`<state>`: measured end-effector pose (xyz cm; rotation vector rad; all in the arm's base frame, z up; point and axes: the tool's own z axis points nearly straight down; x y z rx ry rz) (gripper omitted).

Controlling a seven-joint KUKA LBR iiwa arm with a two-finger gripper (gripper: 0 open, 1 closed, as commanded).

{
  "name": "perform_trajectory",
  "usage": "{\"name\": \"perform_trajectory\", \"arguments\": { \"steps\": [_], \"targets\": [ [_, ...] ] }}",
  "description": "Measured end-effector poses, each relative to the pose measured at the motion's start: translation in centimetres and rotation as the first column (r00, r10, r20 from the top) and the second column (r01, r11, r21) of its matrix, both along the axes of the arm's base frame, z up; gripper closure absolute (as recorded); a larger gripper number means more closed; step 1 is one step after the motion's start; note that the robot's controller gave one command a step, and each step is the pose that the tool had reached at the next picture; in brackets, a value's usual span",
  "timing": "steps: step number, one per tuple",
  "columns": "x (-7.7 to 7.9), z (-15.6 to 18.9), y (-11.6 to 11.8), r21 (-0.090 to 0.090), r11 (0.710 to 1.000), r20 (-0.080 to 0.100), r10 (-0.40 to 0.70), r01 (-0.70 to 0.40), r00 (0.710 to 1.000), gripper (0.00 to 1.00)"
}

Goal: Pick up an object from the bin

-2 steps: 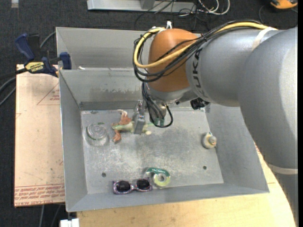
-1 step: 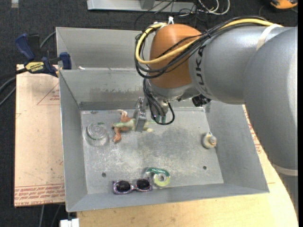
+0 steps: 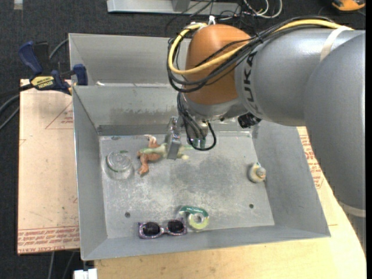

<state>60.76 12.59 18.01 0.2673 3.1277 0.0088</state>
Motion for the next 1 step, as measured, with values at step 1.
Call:
{"name": "perform_trajectory", "arguments": {
  "steps": [1],
  "targets": [
    [0.06, 0.98, 0.01, 0.001, 1.000, 0.003, 0.001, -0.001, 1.000, 1.00]
  ]
}}
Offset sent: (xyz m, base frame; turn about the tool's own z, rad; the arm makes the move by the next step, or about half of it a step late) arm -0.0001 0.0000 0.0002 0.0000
